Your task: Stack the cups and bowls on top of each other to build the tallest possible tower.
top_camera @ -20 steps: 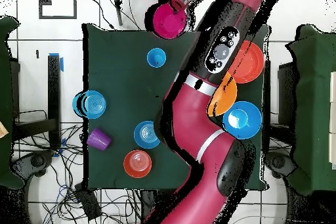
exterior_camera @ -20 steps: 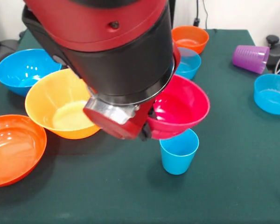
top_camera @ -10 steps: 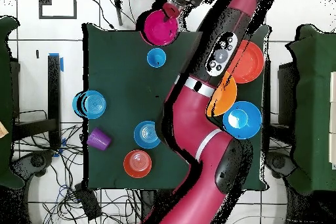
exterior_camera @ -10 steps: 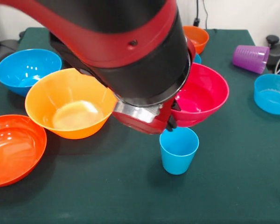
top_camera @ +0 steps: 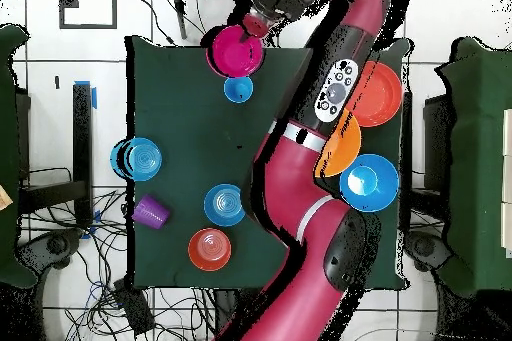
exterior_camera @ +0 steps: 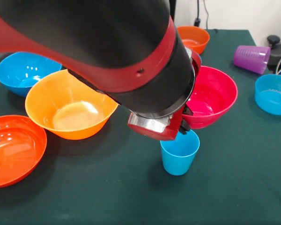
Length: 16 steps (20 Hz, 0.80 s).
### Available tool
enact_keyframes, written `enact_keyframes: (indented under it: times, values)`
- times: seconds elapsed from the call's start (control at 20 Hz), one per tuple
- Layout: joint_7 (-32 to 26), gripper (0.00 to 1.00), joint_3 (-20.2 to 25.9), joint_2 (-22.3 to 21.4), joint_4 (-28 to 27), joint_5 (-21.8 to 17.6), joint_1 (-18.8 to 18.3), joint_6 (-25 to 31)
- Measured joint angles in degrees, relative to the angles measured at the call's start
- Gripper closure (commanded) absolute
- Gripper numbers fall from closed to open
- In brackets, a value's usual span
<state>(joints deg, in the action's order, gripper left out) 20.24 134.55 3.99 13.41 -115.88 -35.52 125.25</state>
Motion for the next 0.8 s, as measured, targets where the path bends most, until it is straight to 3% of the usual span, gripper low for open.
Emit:
enact_keyframes:
  times: [0.2,0.8]
  values:
    - [2.66,1.0,-0.78,0.78,0.0,2.44,0.0,0.0]
    - [4.99,1.0,-1.21,0.97,0.0,2.56,0.06,0.0]
